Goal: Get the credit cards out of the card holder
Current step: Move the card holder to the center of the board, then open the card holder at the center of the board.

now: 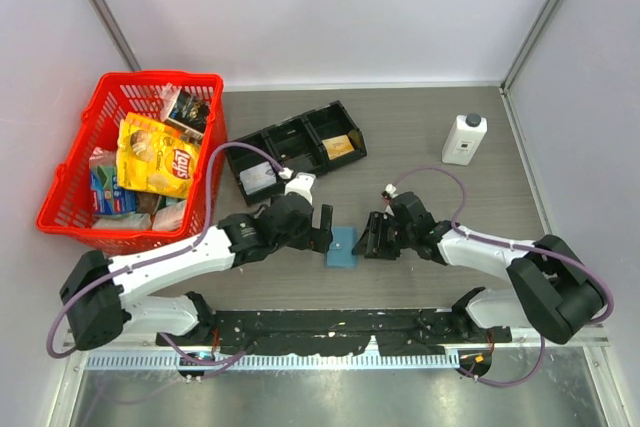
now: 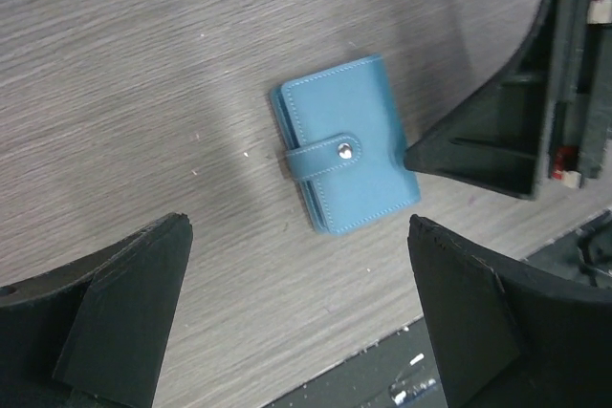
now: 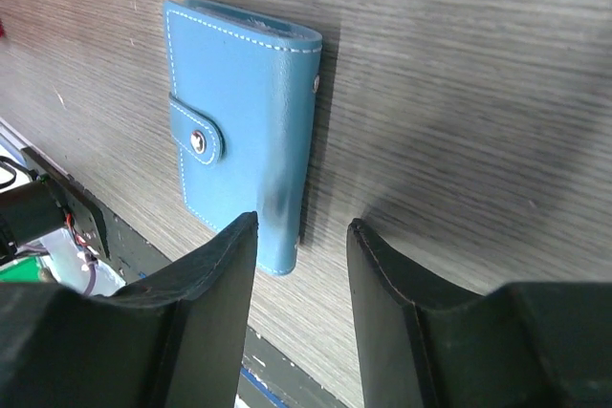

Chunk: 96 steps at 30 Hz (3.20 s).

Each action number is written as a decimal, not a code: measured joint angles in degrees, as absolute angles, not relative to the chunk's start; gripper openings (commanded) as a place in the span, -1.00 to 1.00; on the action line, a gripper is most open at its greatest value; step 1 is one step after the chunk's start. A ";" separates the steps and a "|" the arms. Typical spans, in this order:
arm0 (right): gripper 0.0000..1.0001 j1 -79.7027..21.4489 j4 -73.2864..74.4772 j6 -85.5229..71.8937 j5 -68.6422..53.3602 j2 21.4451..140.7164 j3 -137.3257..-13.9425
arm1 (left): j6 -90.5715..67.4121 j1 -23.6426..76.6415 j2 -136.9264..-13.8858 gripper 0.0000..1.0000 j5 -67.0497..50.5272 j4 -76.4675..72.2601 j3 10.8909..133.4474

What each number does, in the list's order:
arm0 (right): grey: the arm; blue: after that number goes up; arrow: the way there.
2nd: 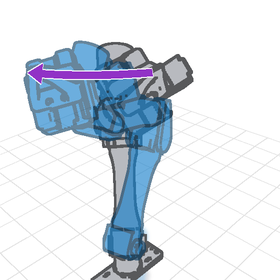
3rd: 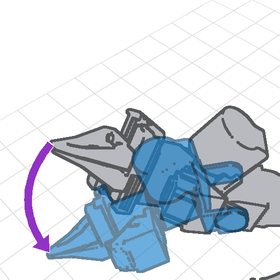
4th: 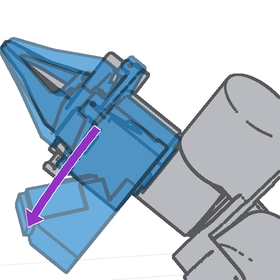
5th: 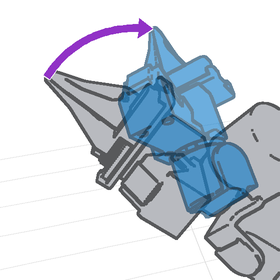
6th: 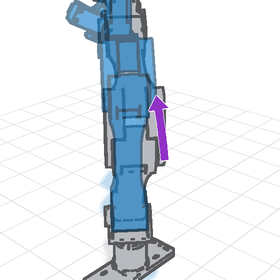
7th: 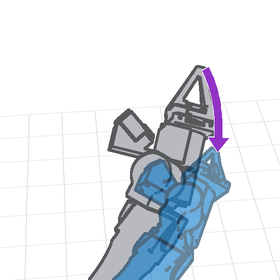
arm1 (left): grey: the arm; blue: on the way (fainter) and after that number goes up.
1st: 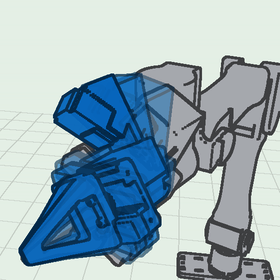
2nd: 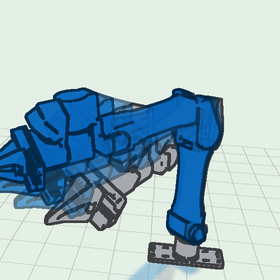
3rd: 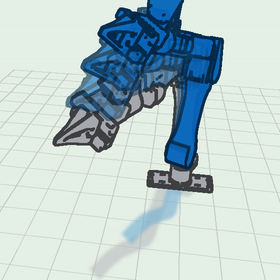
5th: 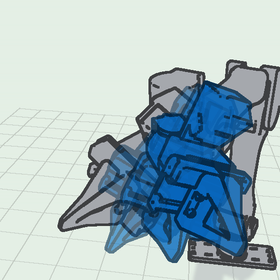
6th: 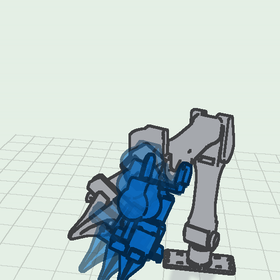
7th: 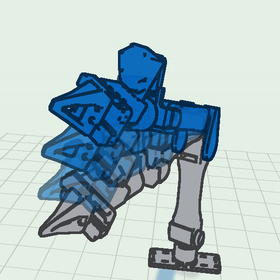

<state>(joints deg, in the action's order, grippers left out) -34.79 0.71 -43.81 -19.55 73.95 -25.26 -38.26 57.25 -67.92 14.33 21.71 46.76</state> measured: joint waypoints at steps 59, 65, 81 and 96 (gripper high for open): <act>-0.98 -32.01 -17.78 -45.39 -25.82 81.38 -21.10 | -42.78 66.83 -107.53 -0.62 26.68 34.09 72.34; -0.98 -32.01 -17.76 -45.39 -25.82 81.36 -21.10 | -42.28 67.31 -107.72 -1.00 29.45 34.79 72.73; -0.92 -31.75 -10.26 -40.60 -24.43 79.53 -23.64 | -45.54 60.34 -90.26 -1.00 25.87 28.80 55.66; 0.57 -34.74 14.85 -25.69 -9.50 76.42 -39.31 | -58.02 58.74 -87.42 -1.00 17.69 10.37 41.52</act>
